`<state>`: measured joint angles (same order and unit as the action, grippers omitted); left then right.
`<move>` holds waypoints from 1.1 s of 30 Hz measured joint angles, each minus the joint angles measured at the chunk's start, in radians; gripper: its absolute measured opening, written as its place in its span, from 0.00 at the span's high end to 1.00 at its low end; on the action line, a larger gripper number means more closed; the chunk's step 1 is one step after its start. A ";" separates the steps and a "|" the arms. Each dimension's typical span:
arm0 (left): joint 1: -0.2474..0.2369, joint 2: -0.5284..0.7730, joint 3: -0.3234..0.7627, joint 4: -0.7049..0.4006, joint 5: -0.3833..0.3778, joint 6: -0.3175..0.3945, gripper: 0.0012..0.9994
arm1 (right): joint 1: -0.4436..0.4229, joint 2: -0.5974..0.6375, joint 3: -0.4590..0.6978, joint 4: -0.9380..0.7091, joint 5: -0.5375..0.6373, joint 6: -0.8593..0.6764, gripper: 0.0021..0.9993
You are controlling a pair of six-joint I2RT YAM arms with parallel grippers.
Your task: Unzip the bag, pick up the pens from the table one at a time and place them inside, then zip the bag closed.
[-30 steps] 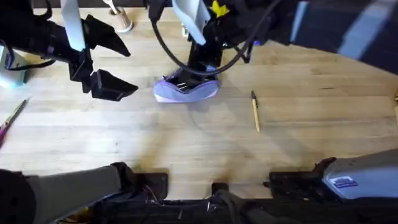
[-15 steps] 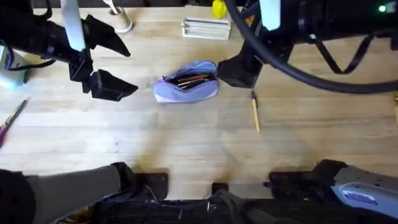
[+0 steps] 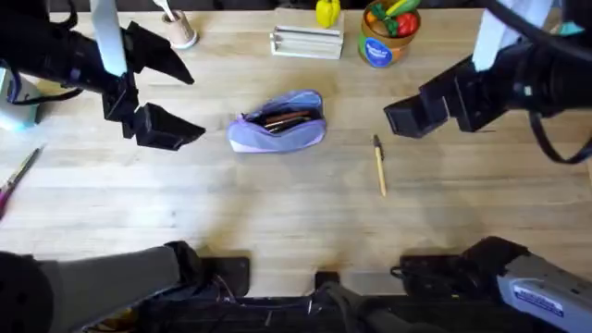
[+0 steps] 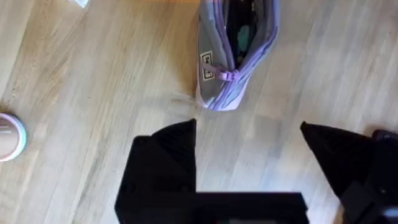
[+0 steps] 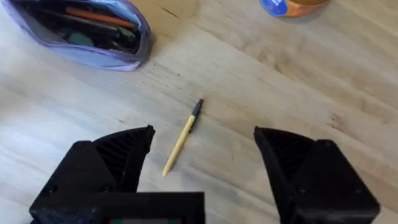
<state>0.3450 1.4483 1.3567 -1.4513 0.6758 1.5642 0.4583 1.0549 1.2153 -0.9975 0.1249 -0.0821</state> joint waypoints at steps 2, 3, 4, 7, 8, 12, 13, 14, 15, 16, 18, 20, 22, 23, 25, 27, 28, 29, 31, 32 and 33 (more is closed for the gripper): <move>0.000 0.000 0.000 0.000 0.000 0.000 0.01 | -0.013 -0.043 -0.090 0.054 0.001 0.041 0.00; 0.000 0.000 0.000 0.000 0.000 0.000 0.01 | -0.017 -0.064 -0.135 0.079 0.002 0.062 0.00; 0.000 0.000 0.000 0.000 0.000 0.000 0.01 | -0.017 -0.081 -0.173 0.101 0.002 0.079 0.00; 0.000 0.000 0.000 0.000 0.000 0.000 0.01 | -0.017 -0.115 -0.296 0.156 0.010 0.143 0.00; 0.000 0.000 0.000 0.000 0.000 0.000 0.01 | -0.018 -0.115 -0.335 0.173 0.013 0.167 0.00; 0.000 0.000 0.000 0.000 0.000 0.000 0.01 | -0.021 -0.080 -0.474 0.241 0.016 0.239 0.00; 0.000 0.000 0.000 0.000 0.000 0.000 0.01 | -0.021 -0.065 -0.497 0.253 0.016 0.250 0.00; 0.000 0.000 0.000 0.000 0.000 0.000 0.01 | -0.021 -0.047 -0.517 0.259 0.016 0.263 0.00; 0.000 0.000 0.000 0.000 0.000 0.000 0.01 | -0.021 -0.030 -0.529 0.261 0.016 0.273 0.00; 0.000 0.000 0.000 0.000 0.000 0.000 0.01 | -0.021 -0.011 -0.536 0.262 0.016 0.282 0.00; 0.000 0.000 0.000 0.000 0.000 0.000 0.01 | -0.021 0.025 -0.541 0.269 0.016 0.299 0.00; 0.000 0.000 0.000 0.000 0.000 0.000 0.01 | -0.021 0.057 -0.541 0.301 0.010 0.319 0.00; 0.000 0.000 0.000 0.000 0.000 0.000 0.01 | -0.022 0.087 -0.541 0.337 -0.006 0.344 0.00; 0.000 0.000 0.000 0.000 0.000 0.000 0.01 | -0.022 0.127 -0.541 0.389 -0.025 0.366 0.00; 0.000 0.000 0.000 0.000 0.000 0.000 0.01 | -0.022 0.143 -0.541 0.398 -0.031 0.371 0.00; 0.000 0.000 0.000 0.000 0.000 0.000 0.01 | -0.022 0.147 -0.541 0.403 -0.036 0.371 0.00; 0.000 0.000 0.000 0.000 0.000 0.000 0.01 | -0.022 0.147 -0.541 0.403 -0.037 0.371 0.00; 0.000 0.000 0.000 0.000 0.000 0.000 0.01 | -0.022 0.147 -0.541 0.403 -0.037 0.371 0.00; 0.000 0.000 0.000 0.000 0.000 0.000 0.01 | -0.022 0.147 -0.541 0.393 -0.038 0.374 0.00; 0.000 0.000 0.000 0.000 0.000 0.000 0.01 | -0.022 0.147 -0.541 0.381 -0.040 0.378 0.00; 0.000 0.000 0.000 0.000 0.000 0.000 0.01 | -0.022 0.147 -0.541 0.370 -0.042 0.386 0.00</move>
<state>0.3450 1.4482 1.3567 -1.4517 0.6758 1.5642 0.4358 1.2018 0.6739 -0.6272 0.0833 0.3037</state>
